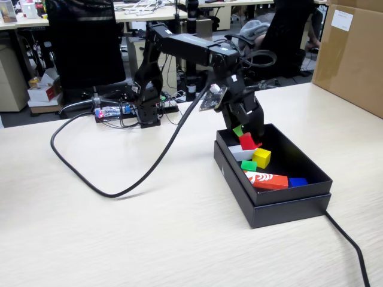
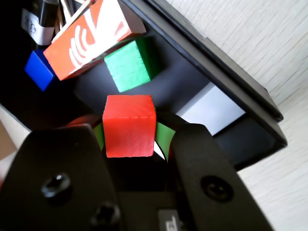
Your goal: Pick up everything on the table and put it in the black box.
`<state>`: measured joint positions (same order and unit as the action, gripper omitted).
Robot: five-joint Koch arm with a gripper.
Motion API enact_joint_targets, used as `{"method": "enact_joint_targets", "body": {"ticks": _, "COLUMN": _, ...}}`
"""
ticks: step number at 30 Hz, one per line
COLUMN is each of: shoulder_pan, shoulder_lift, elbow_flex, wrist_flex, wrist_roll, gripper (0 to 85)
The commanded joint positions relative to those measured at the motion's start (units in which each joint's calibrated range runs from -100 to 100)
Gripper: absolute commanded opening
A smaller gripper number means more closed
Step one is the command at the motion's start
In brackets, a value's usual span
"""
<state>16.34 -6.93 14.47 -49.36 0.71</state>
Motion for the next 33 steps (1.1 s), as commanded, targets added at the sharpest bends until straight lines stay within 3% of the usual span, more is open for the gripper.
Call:
{"method": "enact_joint_targets", "body": {"ticks": 1, "shoulder_pan": 0.00, "shoulder_lift": -0.36, "elbow_flex": 3.75, "wrist_flex": 4.39, "wrist_roll": -0.44, "gripper": 13.8}}
{"method": "enact_joint_targets", "body": {"ticks": 6, "shoulder_pan": 0.10, "shoulder_lift": 0.33, "elbow_flex": 1.94, "wrist_flex": 4.39, "wrist_roll": -0.49, "gripper": 23.0}}
{"method": "enact_joint_targets", "body": {"ticks": 13, "shoulder_pan": 0.20, "shoulder_lift": 0.56, "elbow_flex": -0.42, "wrist_flex": 4.39, "wrist_roll": -0.49, "gripper": 29.0}}
{"method": "enact_joint_targets", "body": {"ticks": 15, "shoulder_pan": 0.15, "shoulder_lift": -0.36, "elbow_flex": -0.78, "wrist_flex": 4.39, "wrist_roll": -0.49, "gripper": 35.9}}
{"method": "enact_joint_targets", "body": {"ticks": 30, "shoulder_pan": -4.40, "shoulder_lift": -28.59, "elbow_flex": -5.67, "wrist_flex": 4.39, "wrist_roll": -0.54, "gripper": 39.5}}
{"method": "enact_joint_targets", "body": {"ticks": 33, "shoulder_pan": -5.96, "shoulder_lift": -34.90, "elbow_flex": -11.39, "wrist_flex": 5.69, "wrist_roll": -1.17, "gripper": 43.9}}
